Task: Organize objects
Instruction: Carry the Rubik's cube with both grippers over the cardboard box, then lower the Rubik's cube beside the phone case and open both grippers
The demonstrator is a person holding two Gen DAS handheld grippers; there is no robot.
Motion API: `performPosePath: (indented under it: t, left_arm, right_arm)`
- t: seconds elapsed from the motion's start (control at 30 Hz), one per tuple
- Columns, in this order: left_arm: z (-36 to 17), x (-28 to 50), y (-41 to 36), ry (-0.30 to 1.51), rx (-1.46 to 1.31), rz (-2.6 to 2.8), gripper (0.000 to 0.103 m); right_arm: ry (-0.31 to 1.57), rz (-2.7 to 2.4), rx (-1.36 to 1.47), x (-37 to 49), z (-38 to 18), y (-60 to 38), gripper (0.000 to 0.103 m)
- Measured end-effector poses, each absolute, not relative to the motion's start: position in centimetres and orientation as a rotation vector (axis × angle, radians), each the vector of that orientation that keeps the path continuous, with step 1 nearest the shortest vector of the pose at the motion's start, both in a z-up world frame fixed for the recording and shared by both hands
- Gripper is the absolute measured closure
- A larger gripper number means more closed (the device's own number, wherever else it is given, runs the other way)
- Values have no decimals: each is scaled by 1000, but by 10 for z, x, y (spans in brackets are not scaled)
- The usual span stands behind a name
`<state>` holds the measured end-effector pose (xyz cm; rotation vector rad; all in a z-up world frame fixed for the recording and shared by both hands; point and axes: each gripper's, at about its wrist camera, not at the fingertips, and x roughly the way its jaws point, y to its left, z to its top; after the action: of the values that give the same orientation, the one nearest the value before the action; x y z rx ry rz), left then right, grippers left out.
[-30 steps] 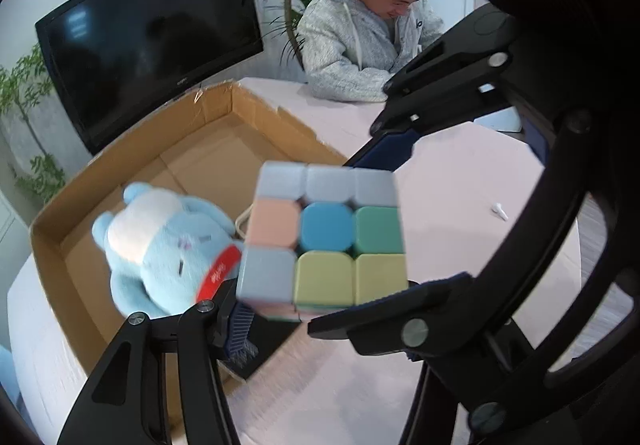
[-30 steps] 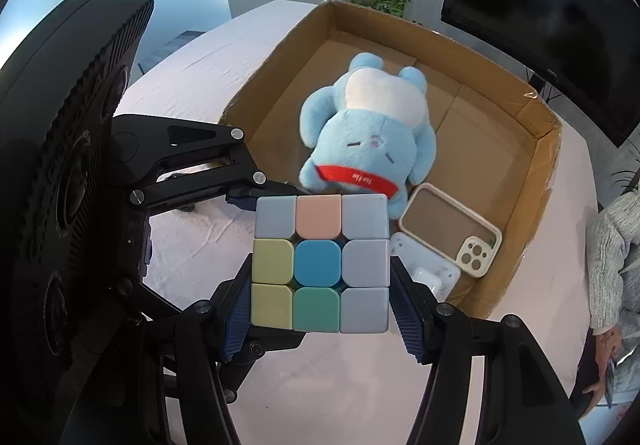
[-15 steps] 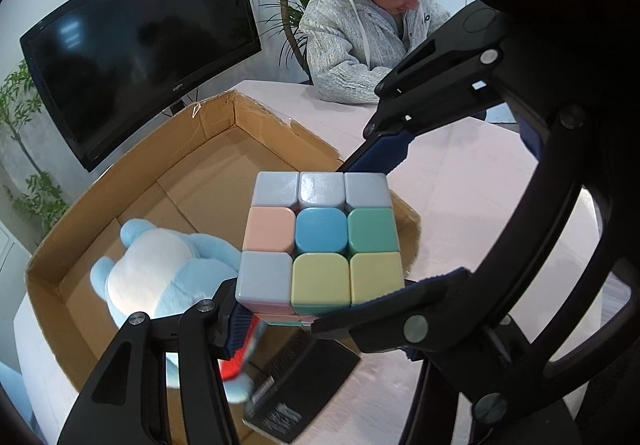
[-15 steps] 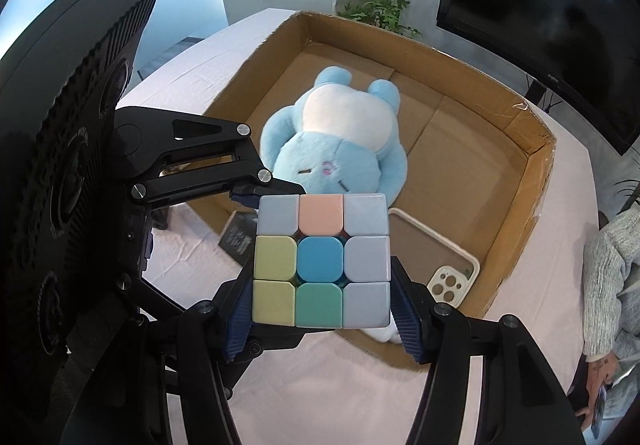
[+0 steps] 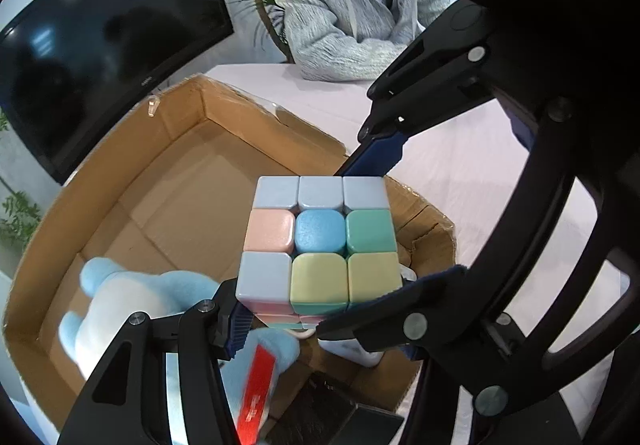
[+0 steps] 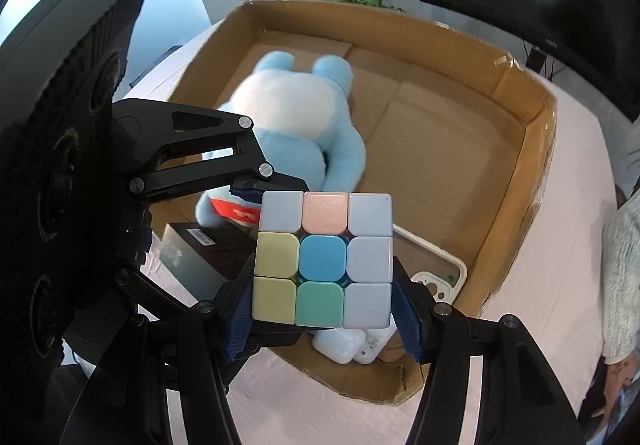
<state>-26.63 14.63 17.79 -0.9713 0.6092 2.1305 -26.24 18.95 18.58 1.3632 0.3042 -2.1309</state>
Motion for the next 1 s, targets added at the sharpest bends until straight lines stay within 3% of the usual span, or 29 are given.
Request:
performPosePath:
  t: [0.33,0.4,0.47,0.57,0.73,0.8,0.83,1.0]
  left_arm:
    - [169,-269,148,596,-1020,2161,47]
    - [181,-261,135,547,-1016,2198,42]
    - [194,-249,116,486,-1018,2244,29]
    - [215,-222,73,365,-1043,2350,24]
    - [231,-146,-32,48,-1139,2571,18]
    - [216,-106,-81,-49,-1225,2679,18]
    - [203,-90,-103,-105,-1287,2709,18]
    - [126,-38,-179,-357,-1634,2733,18]
  right_arm:
    - [253,-2155,1383,-275,172,198,45]
    - [261,-2185,1359,-270,184,194,45]
    - [271,-2227,1324,-263,197,191,44]
    - [248,-2282,1270,-250,221,181,44]
    - [119,-2336,1184,-214,253,157,33]
    - [17,-2340,1171,-193,255,148,18]
    - [-22,-2342,1176,-184,252,142,16]
    - [-53,-2340,1327,-134,207,102,16]
